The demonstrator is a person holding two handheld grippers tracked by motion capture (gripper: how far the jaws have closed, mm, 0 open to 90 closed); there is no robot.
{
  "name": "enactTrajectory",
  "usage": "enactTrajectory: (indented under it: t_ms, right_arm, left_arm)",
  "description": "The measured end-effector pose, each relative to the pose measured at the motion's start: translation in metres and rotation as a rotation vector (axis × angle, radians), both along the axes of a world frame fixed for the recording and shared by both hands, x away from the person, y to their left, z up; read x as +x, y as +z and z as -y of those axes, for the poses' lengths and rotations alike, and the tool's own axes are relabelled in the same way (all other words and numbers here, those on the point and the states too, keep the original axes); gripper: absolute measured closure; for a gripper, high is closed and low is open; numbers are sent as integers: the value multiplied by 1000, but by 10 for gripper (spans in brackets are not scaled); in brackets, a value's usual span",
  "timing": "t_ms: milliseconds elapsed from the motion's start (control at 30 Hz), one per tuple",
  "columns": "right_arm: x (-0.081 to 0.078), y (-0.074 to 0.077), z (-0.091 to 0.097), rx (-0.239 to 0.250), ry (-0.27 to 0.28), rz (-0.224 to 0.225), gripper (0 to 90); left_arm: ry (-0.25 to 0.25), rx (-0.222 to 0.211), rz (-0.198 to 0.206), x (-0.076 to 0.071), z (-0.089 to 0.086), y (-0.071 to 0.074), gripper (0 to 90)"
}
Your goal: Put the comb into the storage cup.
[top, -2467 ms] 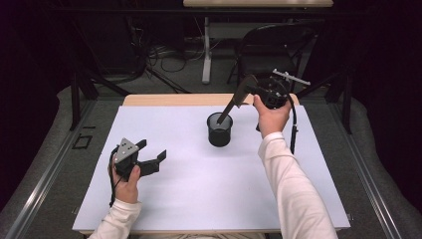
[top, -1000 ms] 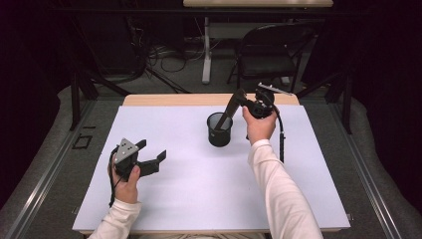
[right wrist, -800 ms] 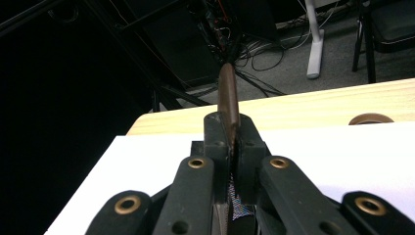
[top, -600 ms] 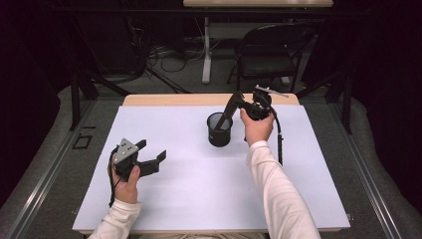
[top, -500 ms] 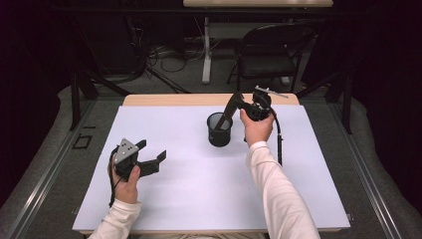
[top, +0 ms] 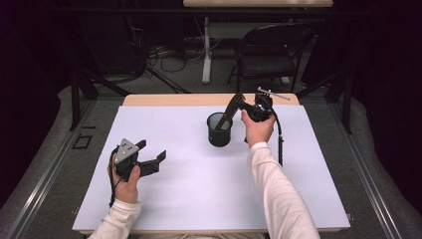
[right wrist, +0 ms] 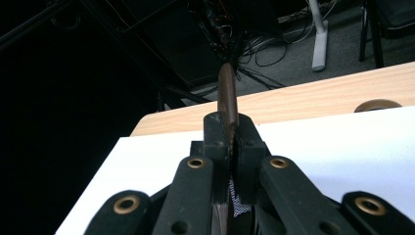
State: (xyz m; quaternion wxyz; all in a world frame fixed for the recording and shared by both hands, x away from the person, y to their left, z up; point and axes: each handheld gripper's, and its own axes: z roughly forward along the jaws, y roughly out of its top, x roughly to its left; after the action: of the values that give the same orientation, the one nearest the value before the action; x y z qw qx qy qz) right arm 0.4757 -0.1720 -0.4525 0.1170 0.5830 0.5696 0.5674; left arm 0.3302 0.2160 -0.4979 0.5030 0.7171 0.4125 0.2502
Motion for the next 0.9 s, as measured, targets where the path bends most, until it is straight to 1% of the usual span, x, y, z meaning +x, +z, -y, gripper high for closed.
enactTrajectory:
  t_ms: [300,567,667,733,900]
  right_arm:
    - [3,-4,7,27,-2,-17,870]
    - [4,-6,10,44,-4,-24,870]
    - [4,-8,12,53,-8,-20,870]
    - [4,-9,14,50,-11,-23,870]
    - [5,-12,18,58,-17,-29,869]
  left_arm:
    - [1,-7,0,1,0,-1,157]
    - [2,-4,-3,2,0,-1,157]
    - [-1,0,-2,2,0,-1,157]
    - [-1,1,-2,2,0,-1,157]
    - [3,-3,1,2,-1,-1,157]
